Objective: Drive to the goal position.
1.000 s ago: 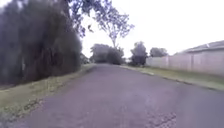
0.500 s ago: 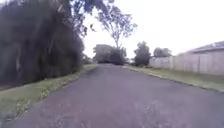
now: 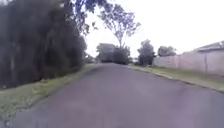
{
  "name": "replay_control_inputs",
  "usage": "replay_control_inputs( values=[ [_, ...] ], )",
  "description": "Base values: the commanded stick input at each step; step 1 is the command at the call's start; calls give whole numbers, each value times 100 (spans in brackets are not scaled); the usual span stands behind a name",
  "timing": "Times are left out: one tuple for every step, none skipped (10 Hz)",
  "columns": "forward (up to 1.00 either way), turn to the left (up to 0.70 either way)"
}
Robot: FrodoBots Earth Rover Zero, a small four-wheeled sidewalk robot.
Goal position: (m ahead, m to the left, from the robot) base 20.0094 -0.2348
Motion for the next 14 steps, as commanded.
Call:
replay_control_inputs(
  values=[
    [85, 0],
    [85, 0],
    [85, 0],
    [85, 0],
    [85, 0],
    [85, 0],
    [85, -7],
    [85, -23],
    [85, -30],
    [85, -34],
    [85, -34],
    [85, -27],
    [85, 0],
    [85, 0]
  ],
)
